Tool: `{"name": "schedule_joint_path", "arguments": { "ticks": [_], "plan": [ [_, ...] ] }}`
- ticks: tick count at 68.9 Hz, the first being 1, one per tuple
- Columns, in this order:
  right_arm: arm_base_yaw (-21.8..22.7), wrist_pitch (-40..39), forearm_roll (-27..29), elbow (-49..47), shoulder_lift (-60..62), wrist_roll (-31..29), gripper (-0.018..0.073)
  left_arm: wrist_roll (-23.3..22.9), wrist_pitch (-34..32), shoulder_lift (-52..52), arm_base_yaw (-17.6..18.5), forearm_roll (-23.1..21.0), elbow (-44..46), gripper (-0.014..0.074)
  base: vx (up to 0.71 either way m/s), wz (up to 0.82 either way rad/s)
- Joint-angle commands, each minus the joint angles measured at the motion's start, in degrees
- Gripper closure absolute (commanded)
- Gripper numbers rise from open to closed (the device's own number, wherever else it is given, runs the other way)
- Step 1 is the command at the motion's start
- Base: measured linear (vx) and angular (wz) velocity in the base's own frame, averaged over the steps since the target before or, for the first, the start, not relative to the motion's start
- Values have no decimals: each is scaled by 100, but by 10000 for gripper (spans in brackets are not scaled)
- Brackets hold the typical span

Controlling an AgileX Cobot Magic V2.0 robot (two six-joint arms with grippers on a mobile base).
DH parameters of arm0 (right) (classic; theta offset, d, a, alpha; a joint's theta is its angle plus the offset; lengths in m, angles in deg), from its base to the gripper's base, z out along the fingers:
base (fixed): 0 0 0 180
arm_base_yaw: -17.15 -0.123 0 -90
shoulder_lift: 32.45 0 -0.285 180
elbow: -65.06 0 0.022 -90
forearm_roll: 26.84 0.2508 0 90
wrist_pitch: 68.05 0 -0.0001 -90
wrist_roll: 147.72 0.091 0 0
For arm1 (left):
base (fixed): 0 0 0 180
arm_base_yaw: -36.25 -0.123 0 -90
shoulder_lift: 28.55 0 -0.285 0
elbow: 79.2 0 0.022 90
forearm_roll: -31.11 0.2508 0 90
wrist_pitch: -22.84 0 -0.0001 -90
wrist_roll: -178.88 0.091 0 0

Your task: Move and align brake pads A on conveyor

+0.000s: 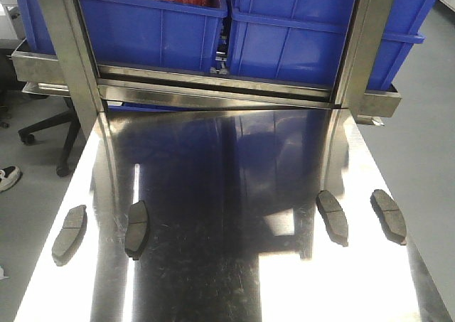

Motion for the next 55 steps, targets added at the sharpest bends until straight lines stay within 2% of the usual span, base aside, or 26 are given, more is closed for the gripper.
{"name": "schedule_joint_path", "arguments": {
  "ticks": [1, 4, 11, 19, 24, 29, 46, 55],
  "plan": [
    [12, -418, -41, 122, 89, -38, 569, -2, -391, -69, -7, -48, 200, 550, 0, 0],
    [12, -418, -41, 122, 89, -38, 569, -2, -391, -69, -7, -48, 200, 514, 0, 0],
    [12, -418, -41, 122, 89, -38, 569, -2, -360, -69, -7, -48, 200, 356, 0, 0],
    [12, -418, -41, 122, 89, -38, 569, -2, -323, -69, -7, -48, 200, 92, 0, 0],
    [12, -418, -41, 122, 89, -38, 569, -2, -323, -69, -7, -48, 200, -44, 0, 0],
    [12, -418, -41, 122, 89, -38, 569, -2, -323, -69, -7, -48, 200, -138, 0, 0],
    [12, -418, -41, 122, 89, -38, 569, -31, -369, -82, -7, -106, 200, -85, 0, 0],
    [12, -418, -41, 122, 89, -38, 569, -15, -209, -549, -7, -110, 368, -48, 0, 0]
  ]
}}
